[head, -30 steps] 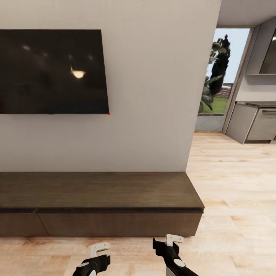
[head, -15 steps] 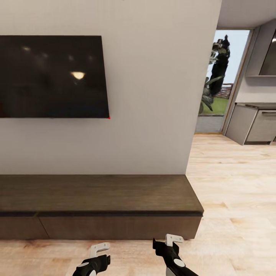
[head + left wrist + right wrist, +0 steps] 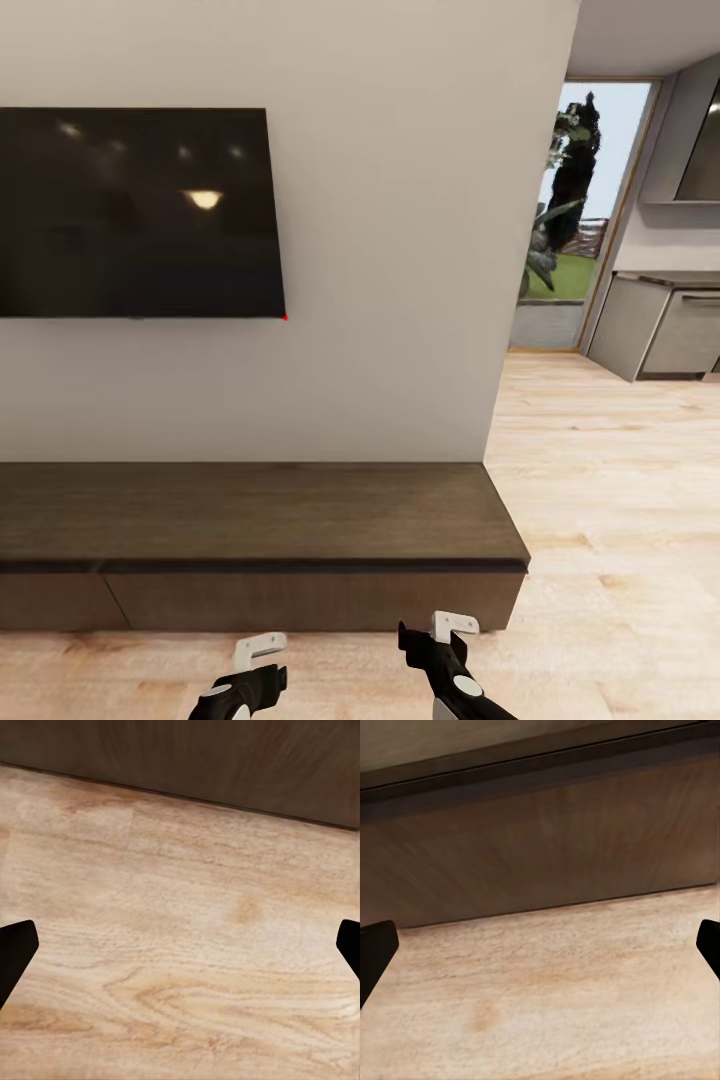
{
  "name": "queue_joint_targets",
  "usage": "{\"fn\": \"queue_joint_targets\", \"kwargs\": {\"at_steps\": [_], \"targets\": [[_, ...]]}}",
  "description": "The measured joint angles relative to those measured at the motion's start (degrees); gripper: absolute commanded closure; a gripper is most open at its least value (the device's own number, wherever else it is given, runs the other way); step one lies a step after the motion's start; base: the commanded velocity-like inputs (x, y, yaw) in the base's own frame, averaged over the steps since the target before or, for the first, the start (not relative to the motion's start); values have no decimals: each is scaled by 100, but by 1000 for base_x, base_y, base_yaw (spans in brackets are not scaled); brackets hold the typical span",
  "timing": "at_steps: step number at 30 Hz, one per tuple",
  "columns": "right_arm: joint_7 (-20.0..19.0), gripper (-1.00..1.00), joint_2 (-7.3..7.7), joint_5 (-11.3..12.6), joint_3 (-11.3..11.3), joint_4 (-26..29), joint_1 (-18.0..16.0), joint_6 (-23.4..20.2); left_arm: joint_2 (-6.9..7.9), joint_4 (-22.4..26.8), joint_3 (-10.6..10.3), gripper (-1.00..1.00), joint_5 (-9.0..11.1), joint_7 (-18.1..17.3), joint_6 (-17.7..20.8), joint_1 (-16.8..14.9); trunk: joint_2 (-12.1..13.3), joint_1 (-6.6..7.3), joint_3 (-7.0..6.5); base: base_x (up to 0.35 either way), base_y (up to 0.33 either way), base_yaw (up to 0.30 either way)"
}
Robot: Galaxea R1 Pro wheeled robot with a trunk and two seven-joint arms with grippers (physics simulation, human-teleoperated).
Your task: Place each of the two pumpkins and all three candles from the living room inside a cabinet in the living room (use any cabinet), then make sure every cabinet is closed, and position the cauldron so it is next to a table in the living room.
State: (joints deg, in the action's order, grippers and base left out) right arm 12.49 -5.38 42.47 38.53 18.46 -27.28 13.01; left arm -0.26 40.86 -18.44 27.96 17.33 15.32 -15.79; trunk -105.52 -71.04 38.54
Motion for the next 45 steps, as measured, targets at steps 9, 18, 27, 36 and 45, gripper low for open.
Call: {"fn": "queue_joint_targets", "kwargs": {"at_steps": [9,18,27,36,45], "targets": [[-5,-100,0,-3,4,-4,0,-5,4,3,-4,-100,-2,34,4,0,361,198,-162,0,0,0],[-8,-100,-9,-4,9,-6,0,-35,0,14,12,-100,-1,45,50,0,722,396,-323,0,0,0],[-4,-100,-50,-11,17,-3,0,-192,3,33,314,-100,1,38,419,-8,1083,593,-485,0,0,0],[4,-100,-53,-18,13,0,0,-647,42,57,421,-100,6,36,534,-9,1444,791,-646,0,0,0],[3,-100,-38,25,9,-1,0,-846,73,62,783,-100,-4,27,854,-11,1805,989,-808,0,0,0]]}}
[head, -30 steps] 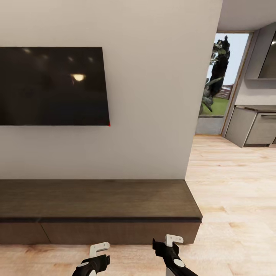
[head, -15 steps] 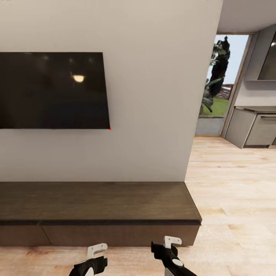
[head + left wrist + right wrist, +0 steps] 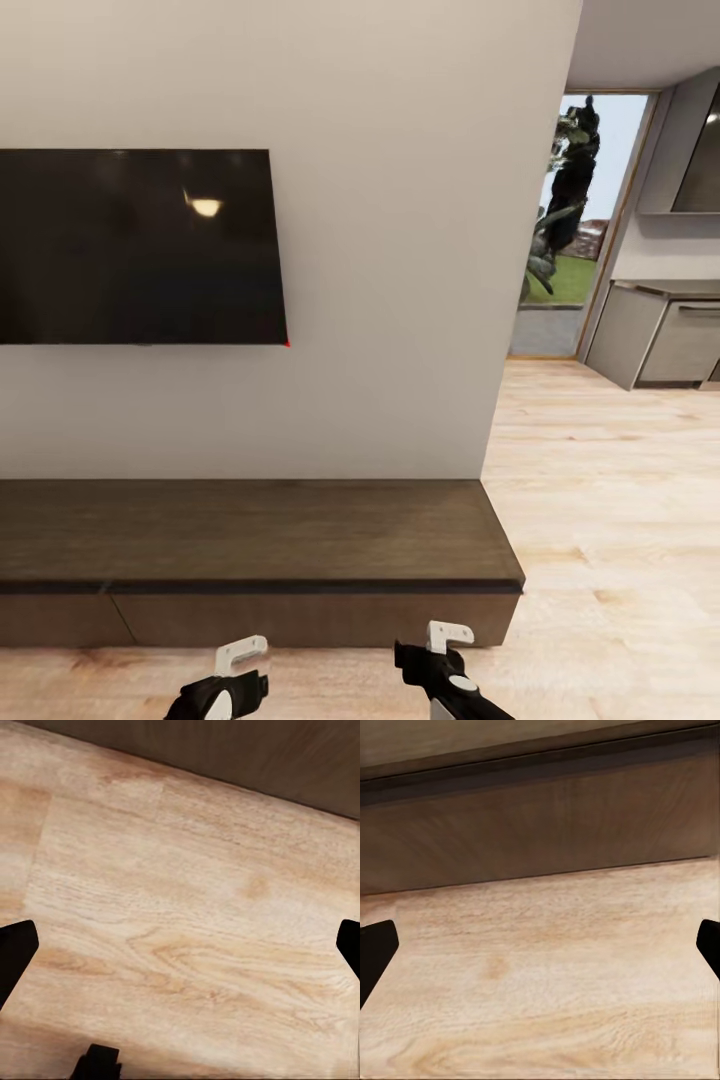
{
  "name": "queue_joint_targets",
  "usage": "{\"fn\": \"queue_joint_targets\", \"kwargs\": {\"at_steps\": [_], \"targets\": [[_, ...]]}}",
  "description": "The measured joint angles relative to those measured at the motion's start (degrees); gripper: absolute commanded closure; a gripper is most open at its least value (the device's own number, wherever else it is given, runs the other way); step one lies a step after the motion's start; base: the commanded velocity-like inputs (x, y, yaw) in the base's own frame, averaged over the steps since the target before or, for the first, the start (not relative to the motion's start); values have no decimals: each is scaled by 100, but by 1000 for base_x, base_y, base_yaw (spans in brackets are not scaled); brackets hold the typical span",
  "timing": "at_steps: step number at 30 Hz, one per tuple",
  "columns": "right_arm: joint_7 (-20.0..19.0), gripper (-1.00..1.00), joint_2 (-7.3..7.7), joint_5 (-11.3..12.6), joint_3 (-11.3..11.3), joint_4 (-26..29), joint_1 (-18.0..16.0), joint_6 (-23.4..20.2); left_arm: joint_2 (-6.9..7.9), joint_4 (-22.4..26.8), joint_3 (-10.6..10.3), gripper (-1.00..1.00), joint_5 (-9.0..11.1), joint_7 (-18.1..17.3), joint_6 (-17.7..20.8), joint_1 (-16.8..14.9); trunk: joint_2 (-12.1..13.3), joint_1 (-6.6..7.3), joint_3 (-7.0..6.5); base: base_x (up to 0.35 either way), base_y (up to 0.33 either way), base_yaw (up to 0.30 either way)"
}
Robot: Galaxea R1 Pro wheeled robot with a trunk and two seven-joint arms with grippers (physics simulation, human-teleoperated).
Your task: Place each of the two pumpkins and all three candles from the living room inside a cabinet in the living room (use any cabinet), then make sure every cabinet is closed, and position the cauldron so it is next to a table in the living room.
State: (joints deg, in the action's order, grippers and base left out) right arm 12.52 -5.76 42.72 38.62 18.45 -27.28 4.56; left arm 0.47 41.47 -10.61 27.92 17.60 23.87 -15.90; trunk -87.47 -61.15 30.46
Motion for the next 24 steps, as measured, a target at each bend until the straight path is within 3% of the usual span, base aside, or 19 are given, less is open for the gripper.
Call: {"fn": "queue_joint_targets", "kwargs": {"at_steps": [5,15,24], "targets": [[4,-100,21,21,-12,-3,-1,-241,30,-27,59,-100,-9,-5,205,8,201,110,-90,0,0,83],[27,-100,36,30,-18,-4,-1,-296,127,-44,69,-100,12,-5,264,12,602,330,-267,0,0,252],[45,-100,28,28,-9,-30,-1,-312,121,-41,70,-100,14,-12,257,12,603,330,-248,0,0,279]]}}
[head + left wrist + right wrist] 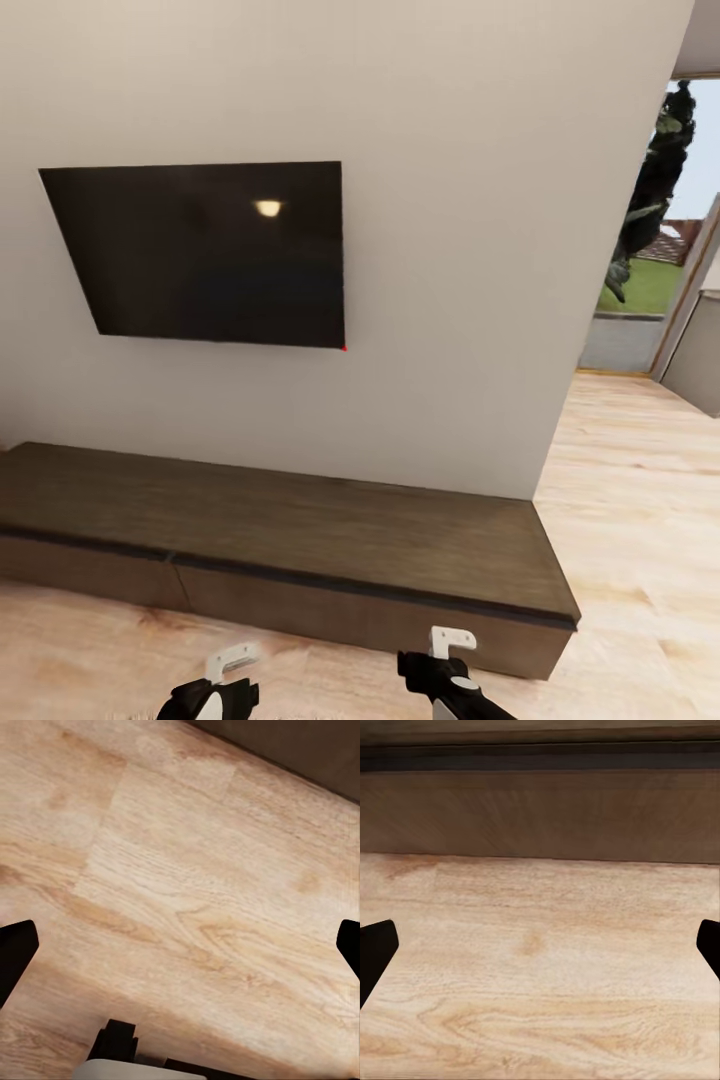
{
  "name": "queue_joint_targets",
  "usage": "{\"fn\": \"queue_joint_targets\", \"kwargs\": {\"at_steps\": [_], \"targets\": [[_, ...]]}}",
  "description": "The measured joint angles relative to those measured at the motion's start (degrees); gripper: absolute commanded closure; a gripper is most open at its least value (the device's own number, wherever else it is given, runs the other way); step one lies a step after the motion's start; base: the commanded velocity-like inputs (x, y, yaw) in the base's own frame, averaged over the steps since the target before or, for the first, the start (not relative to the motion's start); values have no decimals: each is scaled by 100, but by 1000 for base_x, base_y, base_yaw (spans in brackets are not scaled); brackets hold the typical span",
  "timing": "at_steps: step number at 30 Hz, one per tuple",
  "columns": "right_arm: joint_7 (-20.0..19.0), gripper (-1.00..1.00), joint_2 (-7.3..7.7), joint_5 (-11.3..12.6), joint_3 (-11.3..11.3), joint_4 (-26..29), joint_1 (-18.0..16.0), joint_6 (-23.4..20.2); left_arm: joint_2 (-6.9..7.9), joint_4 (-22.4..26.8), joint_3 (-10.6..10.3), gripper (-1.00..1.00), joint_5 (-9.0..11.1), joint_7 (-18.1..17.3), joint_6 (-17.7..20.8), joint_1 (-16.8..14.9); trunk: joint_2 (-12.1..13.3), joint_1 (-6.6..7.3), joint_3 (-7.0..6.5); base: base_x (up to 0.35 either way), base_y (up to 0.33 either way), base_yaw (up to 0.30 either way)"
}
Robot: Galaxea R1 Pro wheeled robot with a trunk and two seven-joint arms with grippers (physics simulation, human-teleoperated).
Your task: Place each of the two pumpkins and all three candles from the living room inside a cabinet in the living room (use any cabinet), then make sure every cabinet is closed, and position the cauldron so it is next to a table in the living room.
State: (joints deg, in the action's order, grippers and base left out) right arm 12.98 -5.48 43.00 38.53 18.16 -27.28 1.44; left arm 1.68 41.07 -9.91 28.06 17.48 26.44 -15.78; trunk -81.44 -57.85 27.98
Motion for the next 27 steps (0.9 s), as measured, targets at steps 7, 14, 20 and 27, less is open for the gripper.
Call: {"fn": "queue_joint_targets", "kwargs": {"at_steps": [7,14,20,27], "targets": [[2,-100,-45,-46,9,-202,0,-1,-3,5,6,-100,-2,-2,1,0,0,0,21,0,0,280],[4,-100,-52,-66,14,-228,0,12,-8,4,9,-100,-8,1,-1,0,0,0,48,0,0,272],[-28,-100,-45,-68,14,-229,0,15,20,-77,175,-100,-5,-15,-25,13,0,0,74,0,0,268],[-51,-100,-43,-68,17,-232,0,10,26,-1007,608,-100,-29,-46,-348,21,239,131,0,0,0,256]]}}
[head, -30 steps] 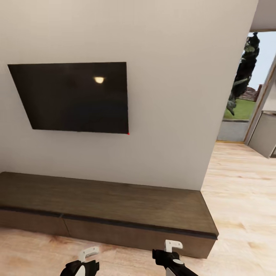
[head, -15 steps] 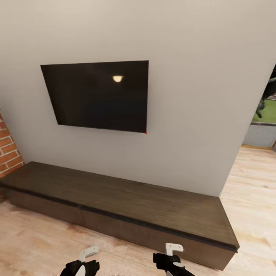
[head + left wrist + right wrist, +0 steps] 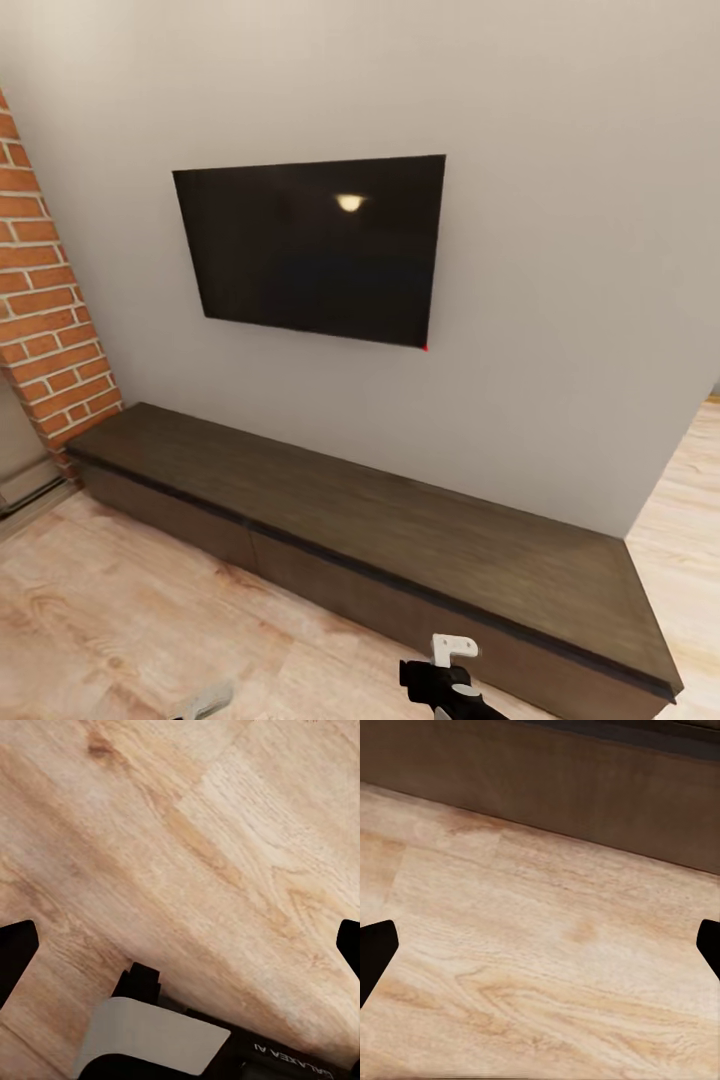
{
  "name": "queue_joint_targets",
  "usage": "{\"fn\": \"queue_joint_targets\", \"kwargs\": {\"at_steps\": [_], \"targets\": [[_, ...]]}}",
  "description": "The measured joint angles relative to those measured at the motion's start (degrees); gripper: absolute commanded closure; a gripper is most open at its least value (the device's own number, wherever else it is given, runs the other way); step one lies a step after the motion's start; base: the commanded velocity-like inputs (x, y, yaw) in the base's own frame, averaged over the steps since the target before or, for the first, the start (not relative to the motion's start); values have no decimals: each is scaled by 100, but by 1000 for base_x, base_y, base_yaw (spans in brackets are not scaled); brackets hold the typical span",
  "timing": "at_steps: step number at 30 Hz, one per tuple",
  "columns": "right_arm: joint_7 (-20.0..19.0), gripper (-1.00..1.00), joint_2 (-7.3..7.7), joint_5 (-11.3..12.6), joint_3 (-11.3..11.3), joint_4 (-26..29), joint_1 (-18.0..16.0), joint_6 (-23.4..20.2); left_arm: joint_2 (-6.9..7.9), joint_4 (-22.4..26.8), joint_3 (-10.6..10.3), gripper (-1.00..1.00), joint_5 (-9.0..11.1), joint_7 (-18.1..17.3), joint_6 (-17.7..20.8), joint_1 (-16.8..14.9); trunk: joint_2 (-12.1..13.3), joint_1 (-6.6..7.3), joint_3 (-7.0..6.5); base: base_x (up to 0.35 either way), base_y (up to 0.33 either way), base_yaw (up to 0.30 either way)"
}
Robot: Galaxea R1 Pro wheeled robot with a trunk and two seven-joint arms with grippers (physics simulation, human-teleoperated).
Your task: Place each of the two pumpkins and all three candles from the living room inside a cabinet in the living room (use any cabinet), then make sure every cabinet is closed, and position the cauldron so it is next to a table in the living room.
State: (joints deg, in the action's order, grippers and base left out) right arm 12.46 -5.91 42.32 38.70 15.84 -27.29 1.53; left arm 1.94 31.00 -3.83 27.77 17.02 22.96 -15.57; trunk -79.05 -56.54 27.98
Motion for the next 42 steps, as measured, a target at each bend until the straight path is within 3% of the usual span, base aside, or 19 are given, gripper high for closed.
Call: {"fn": "queue_joint_targets", "kwargs": {"at_steps": [4,8,20,42], "targets": [[-4,-100,0,1,1,0,0,-13,-2,-388,93,-100,22,0,-493,-2,160,88,-46,0,0,203],[-5,-100,0,1,3,-3,0,-18,6,-495,108,-100,35,-3,-614,0,321,176,-88,0,0,183],[-1,-100,1,-31,35,-328,0,1,58,-528,129,-100,49,-5,-650,3,802,439,-207,0,0,171],[-9,-100,1,-42,37,-356,0,25,48,-528,120,-100,50,-10,-650,3,1685,923,-424,0,0,169]]}}
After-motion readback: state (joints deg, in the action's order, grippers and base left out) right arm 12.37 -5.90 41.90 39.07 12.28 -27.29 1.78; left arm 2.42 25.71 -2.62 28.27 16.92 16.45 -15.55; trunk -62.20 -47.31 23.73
